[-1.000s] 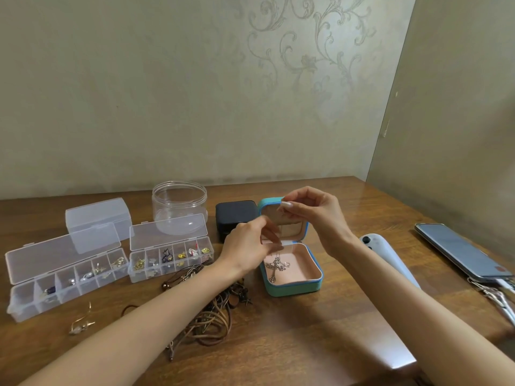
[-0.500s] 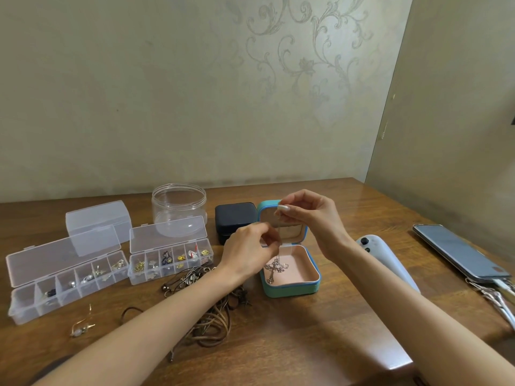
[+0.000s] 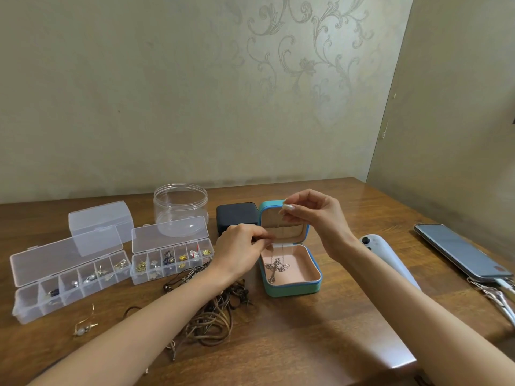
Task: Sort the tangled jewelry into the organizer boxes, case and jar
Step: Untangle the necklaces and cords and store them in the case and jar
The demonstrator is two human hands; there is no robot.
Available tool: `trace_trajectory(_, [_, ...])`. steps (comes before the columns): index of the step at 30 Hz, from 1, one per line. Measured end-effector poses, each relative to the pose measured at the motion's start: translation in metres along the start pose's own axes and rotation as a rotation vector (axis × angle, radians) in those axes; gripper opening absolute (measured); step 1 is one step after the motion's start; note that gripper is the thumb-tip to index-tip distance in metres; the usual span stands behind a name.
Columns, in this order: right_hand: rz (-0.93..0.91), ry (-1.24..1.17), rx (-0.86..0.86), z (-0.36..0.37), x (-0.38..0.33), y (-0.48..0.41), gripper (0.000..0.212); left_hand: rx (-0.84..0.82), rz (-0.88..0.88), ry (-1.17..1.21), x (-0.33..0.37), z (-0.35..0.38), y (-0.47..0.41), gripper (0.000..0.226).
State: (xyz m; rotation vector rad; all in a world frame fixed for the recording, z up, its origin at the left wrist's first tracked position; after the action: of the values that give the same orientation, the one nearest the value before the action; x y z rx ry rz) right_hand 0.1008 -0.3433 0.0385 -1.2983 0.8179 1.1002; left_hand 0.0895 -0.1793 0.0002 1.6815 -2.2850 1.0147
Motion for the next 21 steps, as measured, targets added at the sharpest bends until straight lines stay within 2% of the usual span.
trace_trajectory(3, [-0.007,-0.021,-0.014,0.001,-0.001,0.001,0.006,0.002,-0.004,-0.013,0.003,-0.002,0.002,0.012])
trace_trajectory(4, [-0.002,-0.025,-0.028,0.001,-0.001,0.002,0.006,-0.012,-0.028,0.057,0.005,-0.004,0.003,0.009])
trace_trajectory(8, [0.028,-0.045,-0.095,0.006,0.004,0.007,0.009,-0.217,-0.237,0.706,0.017,-0.012,0.003,0.016])
trace_trajectory(10, [0.032,-0.041,-0.106,0.006,0.004,0.009,0.009,-0.295,-0.271,0.811,0.019,-0.015,0.002,0.019])
trace_trajectory(12, [0.045,-0.03,-0.127,0.005,0.004,0.01,0.008,-0.308,-0.26,0.847,0.017,-0.017,-0.001,0.024])
trace_trajectory(16, [0.096,0.021,-0.19,-0.003,0.0,0.009,0.014,-0.215,-0.219,0.855,0.012,-0.024,-0.005,0.026])
trace_trajectory(18, [0.031,0.22,-0.201,-0.005,-0.004,0.009,0.012,-0.136,-0.18,0.763,0.011,-0.024,-0.005,0.025])
trace_trajectory(21, [-0.199,0.598,-0.196,-0.001,-0.006,0.009,0.007,0.041,-0.074,0.455,0.01,-0.022,-0.004,0.019])
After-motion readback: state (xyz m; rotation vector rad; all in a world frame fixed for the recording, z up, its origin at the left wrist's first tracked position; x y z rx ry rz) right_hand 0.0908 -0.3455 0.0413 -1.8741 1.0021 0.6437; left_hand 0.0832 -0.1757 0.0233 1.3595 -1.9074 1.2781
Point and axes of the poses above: each hand's wrist, its own y-axis away from the middle knuckle, its own z-axis out of the palm, x = y × z, the point moved 3 cm from there along -y, towards the middle knuckle, and after that the axes turned 8 degrees about -y, right-handed, at the moved point
